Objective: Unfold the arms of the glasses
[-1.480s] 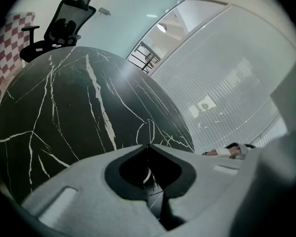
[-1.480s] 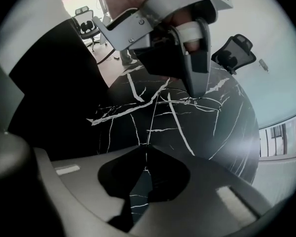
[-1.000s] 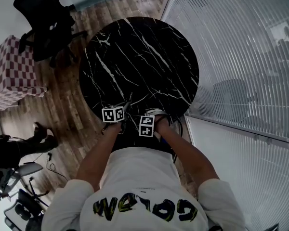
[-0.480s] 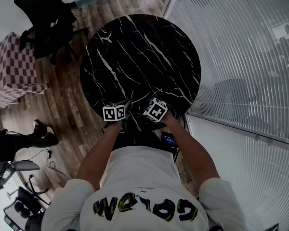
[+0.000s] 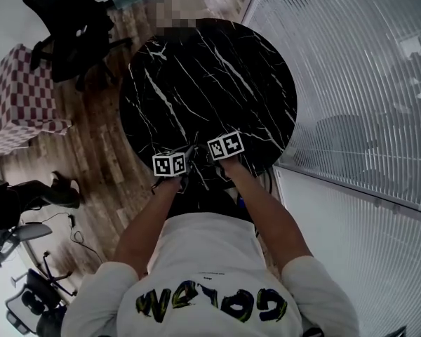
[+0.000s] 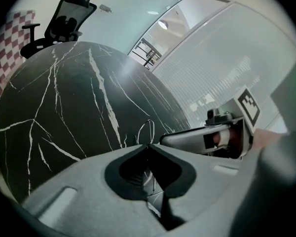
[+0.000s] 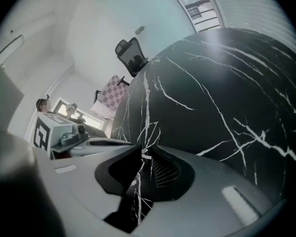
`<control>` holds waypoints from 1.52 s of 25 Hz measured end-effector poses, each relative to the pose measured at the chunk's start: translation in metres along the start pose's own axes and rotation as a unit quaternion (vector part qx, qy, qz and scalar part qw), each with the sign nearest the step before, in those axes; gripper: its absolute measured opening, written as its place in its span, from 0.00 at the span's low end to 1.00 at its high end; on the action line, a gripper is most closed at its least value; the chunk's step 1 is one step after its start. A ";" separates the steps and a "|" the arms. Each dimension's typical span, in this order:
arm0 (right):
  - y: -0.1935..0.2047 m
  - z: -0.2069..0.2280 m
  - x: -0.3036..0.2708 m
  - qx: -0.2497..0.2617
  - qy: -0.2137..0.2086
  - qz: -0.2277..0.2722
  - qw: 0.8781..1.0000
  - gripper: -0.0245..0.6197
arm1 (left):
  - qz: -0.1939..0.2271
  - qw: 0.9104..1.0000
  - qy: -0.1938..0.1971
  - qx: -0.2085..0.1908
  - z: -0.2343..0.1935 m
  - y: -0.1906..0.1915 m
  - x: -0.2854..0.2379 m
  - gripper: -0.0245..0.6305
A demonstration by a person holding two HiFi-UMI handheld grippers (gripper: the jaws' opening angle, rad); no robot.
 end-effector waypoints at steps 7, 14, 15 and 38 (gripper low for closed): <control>-0.002 0.007 -0.014 -0.051 -0.021 0.009 0.998 0.13 | -0.002 1.000 0.001 0.008 0.002 0.001 -0.003 0.05; 0.000 0.009 -0.020 -0.069 -0.039 0.006 0.997 0.08 | -0.002 1.000 0.007 0.020 -0.001 0.004 -0.005 0.05; 0.001 0.009 -0.021 -0.067 -0.040 0.005 0.997 0.08 | -0.001 1.000 0.007 0.020 -0.001 0.004 -0.005 0.05; -0.004 0.019 -0.002 0.026 0.014 -0.041 0.999 0.05 | -0.021 1.000 0.009 0.013 -0.002 0.001 0.001 0.05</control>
Point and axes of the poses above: the fingertips, and each gripper's own axes: x backward along the fingers, z to its right, y out of its underside, the point moved 5 cm from there along x, backward along the fingers, and after that the axes turned 3 degrees about -z, right-handed, at the moved point
